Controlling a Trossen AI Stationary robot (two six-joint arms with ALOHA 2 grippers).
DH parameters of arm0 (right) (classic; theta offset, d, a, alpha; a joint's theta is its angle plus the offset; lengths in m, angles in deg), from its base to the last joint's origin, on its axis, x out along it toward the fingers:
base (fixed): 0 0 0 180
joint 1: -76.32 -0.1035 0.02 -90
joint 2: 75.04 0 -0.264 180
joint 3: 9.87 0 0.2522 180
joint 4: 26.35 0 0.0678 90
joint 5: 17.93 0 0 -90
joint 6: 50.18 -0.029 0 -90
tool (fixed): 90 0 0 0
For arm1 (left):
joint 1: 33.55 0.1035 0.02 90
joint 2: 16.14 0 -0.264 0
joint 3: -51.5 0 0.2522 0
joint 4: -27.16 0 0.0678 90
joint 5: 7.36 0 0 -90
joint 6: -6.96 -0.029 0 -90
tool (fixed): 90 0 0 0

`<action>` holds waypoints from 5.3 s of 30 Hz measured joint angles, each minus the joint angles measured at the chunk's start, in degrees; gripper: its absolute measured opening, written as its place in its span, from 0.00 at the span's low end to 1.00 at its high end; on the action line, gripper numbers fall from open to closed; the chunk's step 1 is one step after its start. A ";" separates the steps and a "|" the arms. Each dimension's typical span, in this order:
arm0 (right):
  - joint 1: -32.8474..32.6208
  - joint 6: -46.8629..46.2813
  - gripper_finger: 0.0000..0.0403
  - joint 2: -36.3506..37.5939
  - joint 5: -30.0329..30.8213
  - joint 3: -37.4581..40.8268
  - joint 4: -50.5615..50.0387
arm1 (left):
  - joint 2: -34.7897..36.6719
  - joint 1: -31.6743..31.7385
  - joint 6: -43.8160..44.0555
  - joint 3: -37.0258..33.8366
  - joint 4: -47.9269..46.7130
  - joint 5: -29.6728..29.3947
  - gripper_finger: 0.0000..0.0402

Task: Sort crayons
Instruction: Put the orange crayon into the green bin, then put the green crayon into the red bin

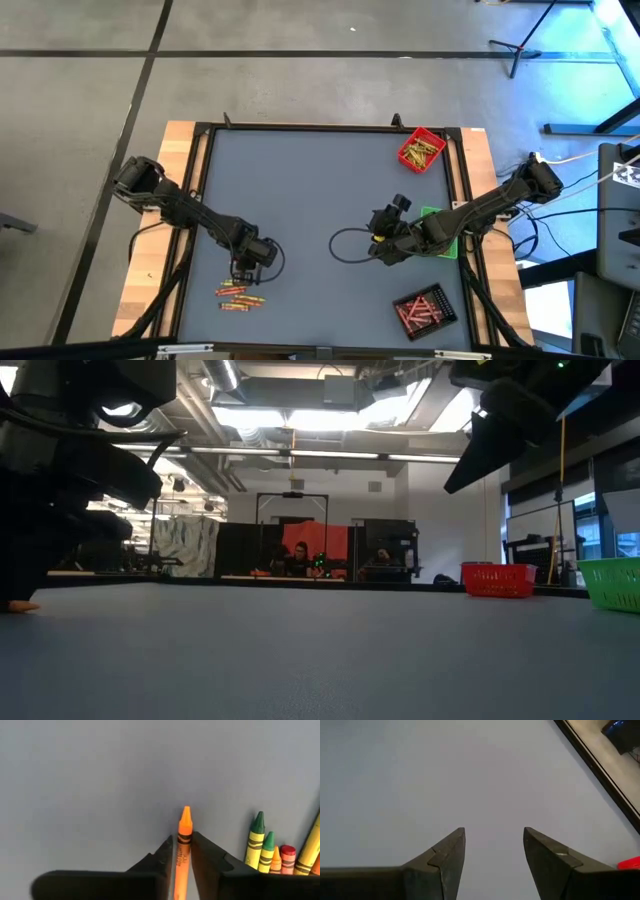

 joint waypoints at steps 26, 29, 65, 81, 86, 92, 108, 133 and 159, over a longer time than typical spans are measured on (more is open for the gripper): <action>2.03 7.67 0.61 -7.95 4.13 -0.09 15.88 | 8.94 -1.34 -21.70 5.18 13.89 -27.29 0.04; 2.74 13.17 0.62 -9.72 2.91 -0.07 20.24 | 9.02 -1.34 -27.87 4.41 22.52 -28.31 0.04; 6.40 52.63 0.19 -20.76 -20.81 -0.26 76.55 | 8.95 5.97 -48.08 -12.81 84.85 -15.77 0.04; 5.51 49.60 0.03 -14.89 -14.66 -0.24 61.86 | 20.66 3.59 -37.18 -12.76 62.77 -25.36 0.36; 3.41 39.29 0.08 -7.35 -6.60 -0.24 42.42 | 25.46 1.82 -35.80 -12.76 51.46 -32.30 0.36; 3.05 12.70 0.08 2.83 -5.56 -0.24 11.56 | 25.38 1.75 -34.05 -12.76 50.84 -34.48 0.36; 2.95 -39.42 0.07 9.22 -29.35 3.52 -38.56 | 25.30 1.92 -33.90 -12.76 51.06 -34.51 0.36; 2.99 -34.71 0.47 8.90 -22.97 2.06 -33.23 | 25.30 1.92 -33.14 -12.76 48.03 -31.62 0.36; 5.08 26.96 0.47 -1.30 3.01 3.89 32.19 | 6.73 -9.29 8.79 0.55 8.31 -5.87 0.36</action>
